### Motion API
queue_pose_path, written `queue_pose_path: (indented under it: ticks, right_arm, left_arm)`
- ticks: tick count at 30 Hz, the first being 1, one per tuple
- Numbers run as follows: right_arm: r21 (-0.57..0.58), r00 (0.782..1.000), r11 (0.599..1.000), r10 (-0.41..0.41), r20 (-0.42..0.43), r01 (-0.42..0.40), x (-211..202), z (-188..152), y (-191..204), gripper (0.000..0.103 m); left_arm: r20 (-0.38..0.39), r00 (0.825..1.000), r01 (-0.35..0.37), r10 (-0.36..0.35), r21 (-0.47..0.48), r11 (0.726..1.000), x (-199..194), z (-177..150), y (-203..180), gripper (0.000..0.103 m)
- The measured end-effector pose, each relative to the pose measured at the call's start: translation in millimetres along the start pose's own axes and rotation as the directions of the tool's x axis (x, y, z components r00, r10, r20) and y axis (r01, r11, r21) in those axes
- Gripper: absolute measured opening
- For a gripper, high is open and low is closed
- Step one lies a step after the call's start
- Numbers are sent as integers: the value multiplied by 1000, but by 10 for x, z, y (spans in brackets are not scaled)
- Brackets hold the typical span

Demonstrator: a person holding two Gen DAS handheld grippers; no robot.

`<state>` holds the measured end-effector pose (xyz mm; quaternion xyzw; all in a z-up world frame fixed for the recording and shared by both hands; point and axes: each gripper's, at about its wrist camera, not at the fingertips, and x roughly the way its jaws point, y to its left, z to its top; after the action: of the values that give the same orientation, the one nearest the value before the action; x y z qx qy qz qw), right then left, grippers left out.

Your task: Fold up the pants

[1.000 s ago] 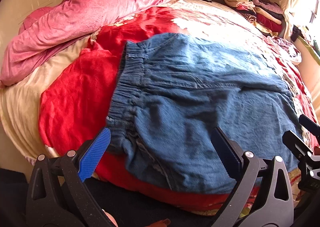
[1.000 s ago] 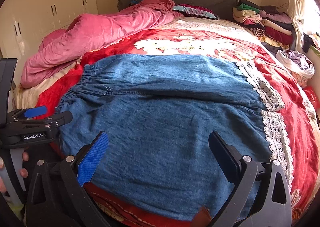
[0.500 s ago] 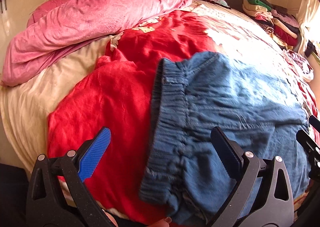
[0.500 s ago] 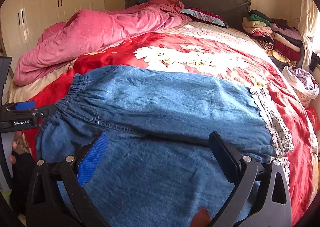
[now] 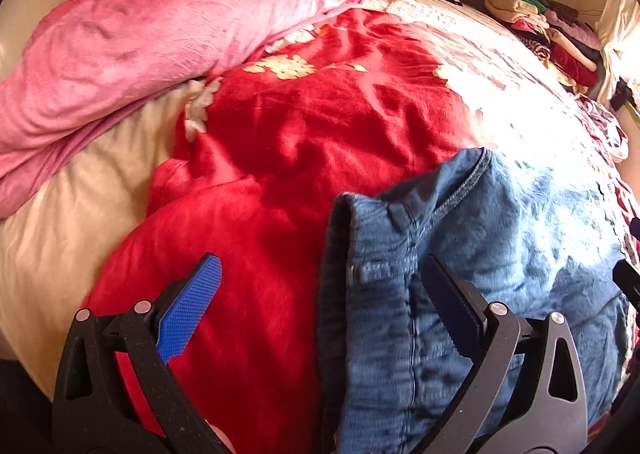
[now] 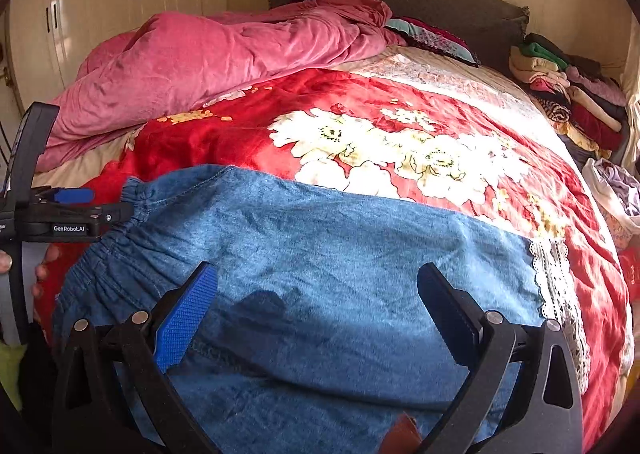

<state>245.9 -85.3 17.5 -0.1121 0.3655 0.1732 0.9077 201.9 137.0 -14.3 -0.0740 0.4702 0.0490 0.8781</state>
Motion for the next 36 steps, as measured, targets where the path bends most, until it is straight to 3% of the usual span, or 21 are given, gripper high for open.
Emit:
queue_pose_path:
  ticks: [7, 8, 12, 15, 23, 31, 32, 33, 36]
  right_arm:
    - [16, 997, 1000, 25, -67, -24, 334, 156, -95, 99]
    - [12, 997, 1000, 19, -74, -18, 375, 179, -95, 99]
    - [-30, 996, 1000, 4, -94, -7, 531, 266, -67, 99]
    - [-82, 995, 997, -3, -98, -5, 613, 330, -6, 99]
    - [-269, 996, 963, -44, -79, 21, 817, 478, 195, 99]
    - [-377, 994, 922, 48, -102, -83, 1104, 571, 284, 97]
    - [-373, 992, 922, 67, -110, -103, 1132, 580, 287, 92]
    - [-363, 989, 923, 94, -117, -131, 1148, 587, 286, 78]
    - [-324, 972, 920, 178, -152, -219, 1180, 593, 309, 49]
  left_arm:
    - [0, 999, 52, -52, 68, 996, 193, 100, -93, 94]
    - [1, 998, 69, -69, 72, 995, 213, 104, -102, 89]
    - [3, 987, 161, -162, 75, 984, 277, 87, -118, 43]
    - [27, 983, 178, -182, 109, 978, 212, 72, -141, 32]
    - [98, 970, 209, -223, 135, 969, -20, 71, -126, 28]
    - [138, 962, 209, -234, 172, 962, -169, 66, -138, 26]
    - [139, 962, 208, -234, 177, 962, -175, 63, -143, 26]
    - [140, 962, 208, -235, 180, 961, -180, 60, -145, 26]
    - [139, 963, 202, -230, 189, 961, -169, 55, -160, 26]
